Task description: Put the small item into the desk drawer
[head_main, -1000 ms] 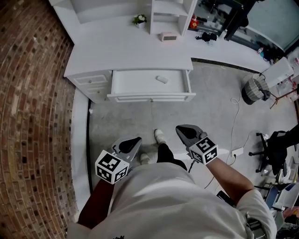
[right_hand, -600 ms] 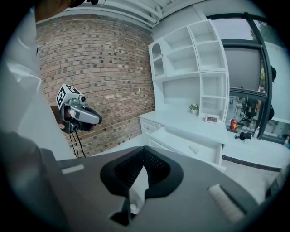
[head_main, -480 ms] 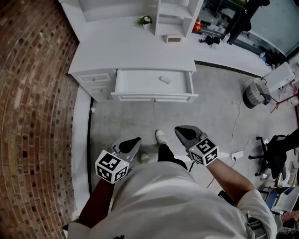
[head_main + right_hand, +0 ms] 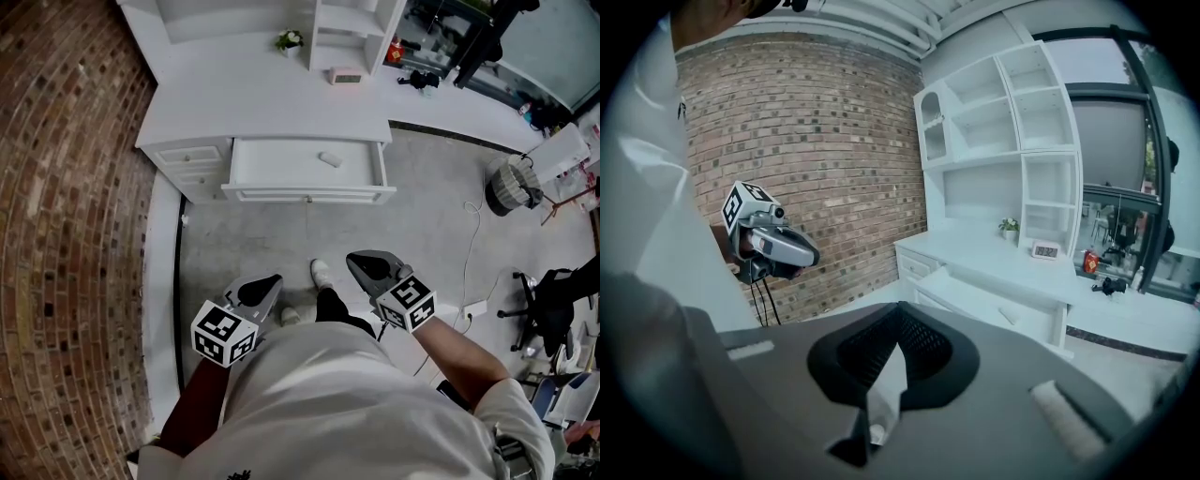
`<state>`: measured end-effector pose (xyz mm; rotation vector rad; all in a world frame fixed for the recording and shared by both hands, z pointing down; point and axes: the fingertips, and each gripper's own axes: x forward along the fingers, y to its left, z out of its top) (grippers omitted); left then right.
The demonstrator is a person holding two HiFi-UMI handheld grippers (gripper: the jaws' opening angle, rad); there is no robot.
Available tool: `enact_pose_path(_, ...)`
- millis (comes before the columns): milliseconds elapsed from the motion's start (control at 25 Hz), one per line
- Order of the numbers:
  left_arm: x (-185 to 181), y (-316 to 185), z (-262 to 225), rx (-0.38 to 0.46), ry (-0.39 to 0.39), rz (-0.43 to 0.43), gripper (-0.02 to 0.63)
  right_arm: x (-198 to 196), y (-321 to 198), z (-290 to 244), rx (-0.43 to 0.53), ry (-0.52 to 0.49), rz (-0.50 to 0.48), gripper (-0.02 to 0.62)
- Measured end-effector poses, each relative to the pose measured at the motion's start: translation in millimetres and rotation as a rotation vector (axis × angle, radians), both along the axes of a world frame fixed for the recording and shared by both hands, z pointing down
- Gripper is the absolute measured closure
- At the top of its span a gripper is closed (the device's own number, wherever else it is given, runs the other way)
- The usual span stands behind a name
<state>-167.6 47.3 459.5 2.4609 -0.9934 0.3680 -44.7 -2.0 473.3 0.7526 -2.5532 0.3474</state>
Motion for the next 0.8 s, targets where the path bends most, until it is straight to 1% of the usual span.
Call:
enact_pose_path(240,-0.4,-2.0,1.6,-0.006,-0.001,-0.003,0.6,0.5,-2.2,3.2,-0.006,0.005,-0.003,0.583)
enact_pose_path(520,-0.3,-6.5,2.9,-0.014,0.003,0.001,0.6,-10.6,-3.7,6.6,-0.008,0.007,-0.028,0.583)
enact_pose_path(800,0.6,-14.4,0.7,-0.019,0.015,0.005,0.6,-15.2,-12.7,8.6,-0.015,0.007,-0.031,0.583)
